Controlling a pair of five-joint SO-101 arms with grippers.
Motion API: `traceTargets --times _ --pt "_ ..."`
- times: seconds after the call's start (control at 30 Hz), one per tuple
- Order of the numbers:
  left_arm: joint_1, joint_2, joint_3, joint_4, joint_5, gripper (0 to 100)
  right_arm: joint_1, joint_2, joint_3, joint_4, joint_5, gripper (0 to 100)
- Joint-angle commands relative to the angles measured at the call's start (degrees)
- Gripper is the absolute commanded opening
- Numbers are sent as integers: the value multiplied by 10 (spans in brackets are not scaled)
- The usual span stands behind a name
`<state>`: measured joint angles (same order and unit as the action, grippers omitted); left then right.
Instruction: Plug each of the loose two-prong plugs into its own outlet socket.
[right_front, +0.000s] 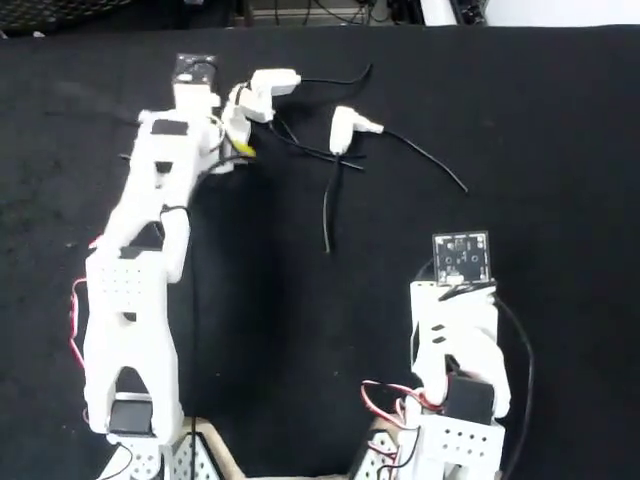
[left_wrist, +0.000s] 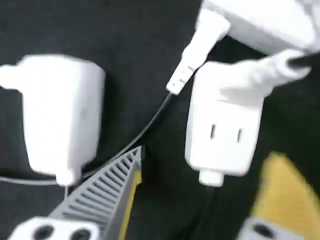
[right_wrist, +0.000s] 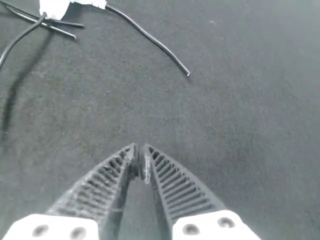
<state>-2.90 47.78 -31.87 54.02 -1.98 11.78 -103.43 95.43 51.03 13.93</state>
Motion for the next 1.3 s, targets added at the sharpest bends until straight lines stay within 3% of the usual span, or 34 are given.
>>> traceTargets --times 0.0,0.33,0.53,0.67,0.93,1.27 --pt "-24 -41 -144 120 35 475 -9 -20 0 -11 -3 15" --pt "-22 -125 -467 471 36 475 -28 -20 0 -9 -4 15" --pt "-95 -202 -480 471 77 475 -83 -20 12 -6 1 15" --pt "-124 -273 -349 471 85 475 -83 -19 12 5 1 15" --pt "-124 -588 104 452 89 475 -81 -19 12 135 1 15" --pt "-124 -1073 656 271 81 477 -82 -20 12 223 1 14"
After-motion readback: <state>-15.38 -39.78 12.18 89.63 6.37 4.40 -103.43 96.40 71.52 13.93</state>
